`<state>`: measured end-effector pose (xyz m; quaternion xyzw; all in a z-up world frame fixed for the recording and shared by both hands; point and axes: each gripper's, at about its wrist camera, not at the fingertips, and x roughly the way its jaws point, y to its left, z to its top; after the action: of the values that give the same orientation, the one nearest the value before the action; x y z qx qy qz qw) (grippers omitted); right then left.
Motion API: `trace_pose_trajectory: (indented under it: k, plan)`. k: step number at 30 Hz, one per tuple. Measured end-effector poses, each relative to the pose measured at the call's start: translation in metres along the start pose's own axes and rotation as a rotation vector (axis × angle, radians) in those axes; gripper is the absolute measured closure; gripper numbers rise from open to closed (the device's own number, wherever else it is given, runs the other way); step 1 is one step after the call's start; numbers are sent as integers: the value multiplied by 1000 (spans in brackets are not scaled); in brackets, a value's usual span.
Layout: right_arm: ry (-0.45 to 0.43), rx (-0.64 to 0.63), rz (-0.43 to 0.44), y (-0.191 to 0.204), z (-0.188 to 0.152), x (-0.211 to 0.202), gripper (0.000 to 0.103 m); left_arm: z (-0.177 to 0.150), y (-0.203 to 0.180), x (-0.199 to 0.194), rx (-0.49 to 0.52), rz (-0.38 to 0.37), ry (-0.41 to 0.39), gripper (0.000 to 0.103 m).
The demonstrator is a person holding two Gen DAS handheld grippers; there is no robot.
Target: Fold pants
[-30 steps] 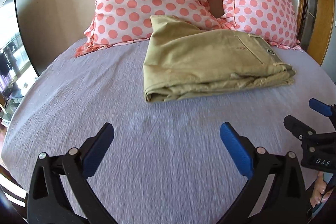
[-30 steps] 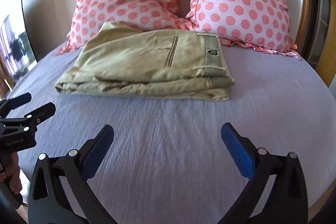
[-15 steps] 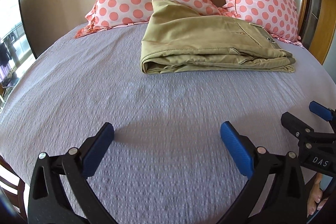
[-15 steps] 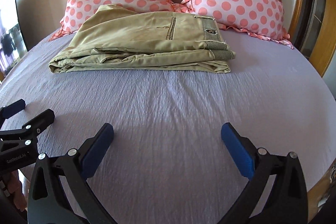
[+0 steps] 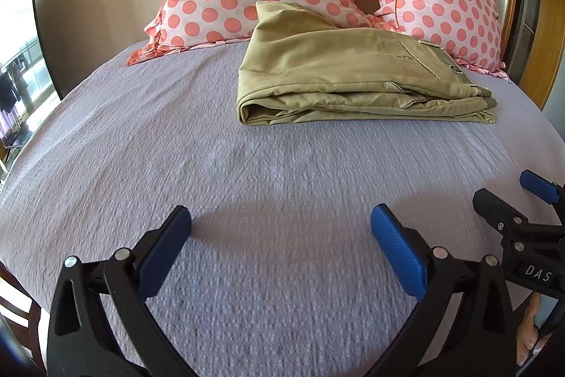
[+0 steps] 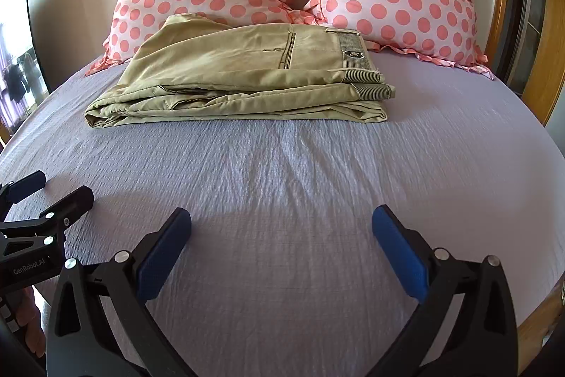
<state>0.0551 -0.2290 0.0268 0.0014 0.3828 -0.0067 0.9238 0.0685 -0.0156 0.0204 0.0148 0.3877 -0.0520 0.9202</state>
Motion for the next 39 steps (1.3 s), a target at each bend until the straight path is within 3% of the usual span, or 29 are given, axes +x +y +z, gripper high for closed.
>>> trace_pose_trajectory:
  k: [39]
  plan:
    - [0,-1,2,0,0,0,1,0,-1,-1,-2,5,-4,2]
